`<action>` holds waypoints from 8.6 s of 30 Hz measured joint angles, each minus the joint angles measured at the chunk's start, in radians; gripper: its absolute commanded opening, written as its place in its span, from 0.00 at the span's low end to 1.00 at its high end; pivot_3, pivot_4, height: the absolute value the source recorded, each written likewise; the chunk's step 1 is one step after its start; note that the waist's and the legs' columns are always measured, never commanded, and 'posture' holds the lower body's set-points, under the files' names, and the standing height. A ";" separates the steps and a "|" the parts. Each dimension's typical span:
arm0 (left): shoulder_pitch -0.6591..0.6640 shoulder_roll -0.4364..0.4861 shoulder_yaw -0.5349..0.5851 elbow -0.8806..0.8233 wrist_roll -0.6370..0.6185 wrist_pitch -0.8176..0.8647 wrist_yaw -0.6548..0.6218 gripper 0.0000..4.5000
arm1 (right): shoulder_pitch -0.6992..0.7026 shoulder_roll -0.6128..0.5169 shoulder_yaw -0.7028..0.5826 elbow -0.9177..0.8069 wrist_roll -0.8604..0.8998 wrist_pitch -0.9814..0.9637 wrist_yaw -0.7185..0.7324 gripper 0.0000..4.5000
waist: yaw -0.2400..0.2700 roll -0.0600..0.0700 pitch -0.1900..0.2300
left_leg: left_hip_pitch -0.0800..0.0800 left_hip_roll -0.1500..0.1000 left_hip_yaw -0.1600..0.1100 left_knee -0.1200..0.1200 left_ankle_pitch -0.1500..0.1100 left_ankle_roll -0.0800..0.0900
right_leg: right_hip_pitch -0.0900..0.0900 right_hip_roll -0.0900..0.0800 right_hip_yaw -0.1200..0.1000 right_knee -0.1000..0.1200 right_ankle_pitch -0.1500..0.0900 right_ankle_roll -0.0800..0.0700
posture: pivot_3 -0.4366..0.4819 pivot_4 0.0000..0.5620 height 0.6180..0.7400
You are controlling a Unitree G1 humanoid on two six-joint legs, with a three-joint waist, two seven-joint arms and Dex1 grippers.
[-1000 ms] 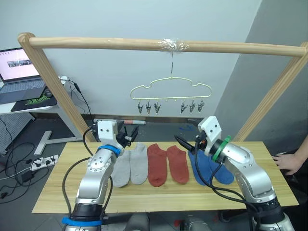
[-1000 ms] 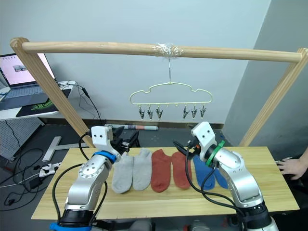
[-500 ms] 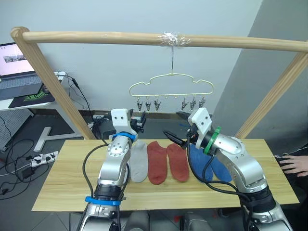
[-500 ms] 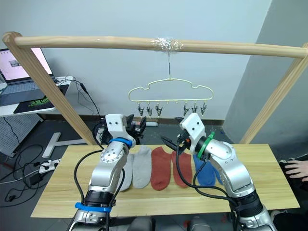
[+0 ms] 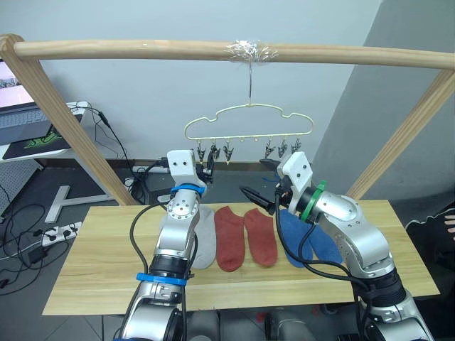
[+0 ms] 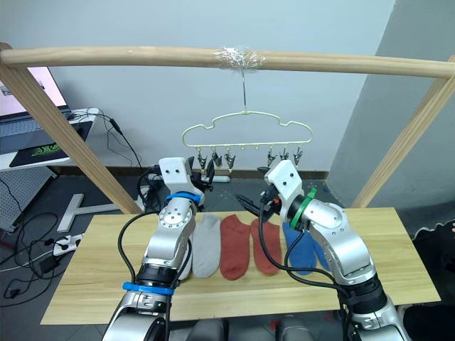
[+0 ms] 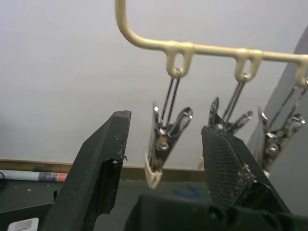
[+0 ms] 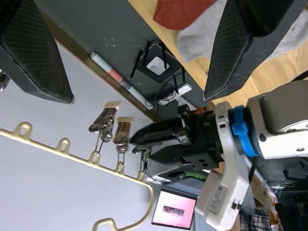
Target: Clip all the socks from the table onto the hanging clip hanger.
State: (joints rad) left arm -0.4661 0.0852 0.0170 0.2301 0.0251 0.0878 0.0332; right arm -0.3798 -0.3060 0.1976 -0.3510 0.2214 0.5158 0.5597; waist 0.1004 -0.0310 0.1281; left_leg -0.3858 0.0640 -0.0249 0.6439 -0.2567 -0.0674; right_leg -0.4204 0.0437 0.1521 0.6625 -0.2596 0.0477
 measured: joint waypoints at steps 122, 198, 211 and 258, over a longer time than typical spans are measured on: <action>-0.038 0.118 0.046 -0.082 -0.135 0.087 -0.223 0.00 | 0.262 0.048 -0.339 0.447 -0.065 0.117 -0.396 0.99 | -0.026 0.005 0.054 | -0.003 0.000 -0.001 -0.004 0.000 0.000 | -0.002 0.000 0.000 -0.004 -0.002 0.005 | 0.80 0.29 1.00; -0.088 0.218 0.341 -0.267 -0.919 0.980 -0.371 0.00 | -0.037 0.034 0.219 0.398 -0.317 -0.469 0.181 0.00 | -0.020 -0.005 0.076 | -0.002 0.001 -0.003 -0.004 -0.001 -0.002 | -0.003 0.000 -0.001 -0.003 -0.003 0.005 | 0.85 0.35 1.00; -0.083 0.219 0.341 -0.279 -0.951 1.008 -0.367 0.00 | -0.032 0.043 0.218 0.375 -0.300 -0.487 0.206 0.00 | -0.020 -0.005 0.076 | -0.004 0.001 -0.003 -0.004 -0.001 -0.002 | -0.003 0.000 -0.001 -0.003 -0.003 0.005 | 0.86 0.35 1.00; 0.177 0.458 0.248 -0.612 -0.848 0.839 -0.394 1.00 | -0.004 0.107 0.095 0.391 -0.077 -0.096 0.159 0.99 | 0.036 -0.004 0.080 | -0.017 0.001 -0.003 -0.002 0.000 -0.004 | -0.018 -0.002 -0.004 -0.001 0.000 0.000 | 0.88 0.34 1.00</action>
State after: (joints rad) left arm -0.2890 0.5429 0.2650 -0.3819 -0.8229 0.9267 -0.3611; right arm -0.3833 -0.1987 0.2927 0.0399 0.1444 0.4197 0.7184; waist 0.1367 -0.0346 0.2079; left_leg -0.4031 0.0648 -0.0281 0.6414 -0.2570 -0.0714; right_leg -0.4379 0.0419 0.1477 0.6614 -0.2595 0.0479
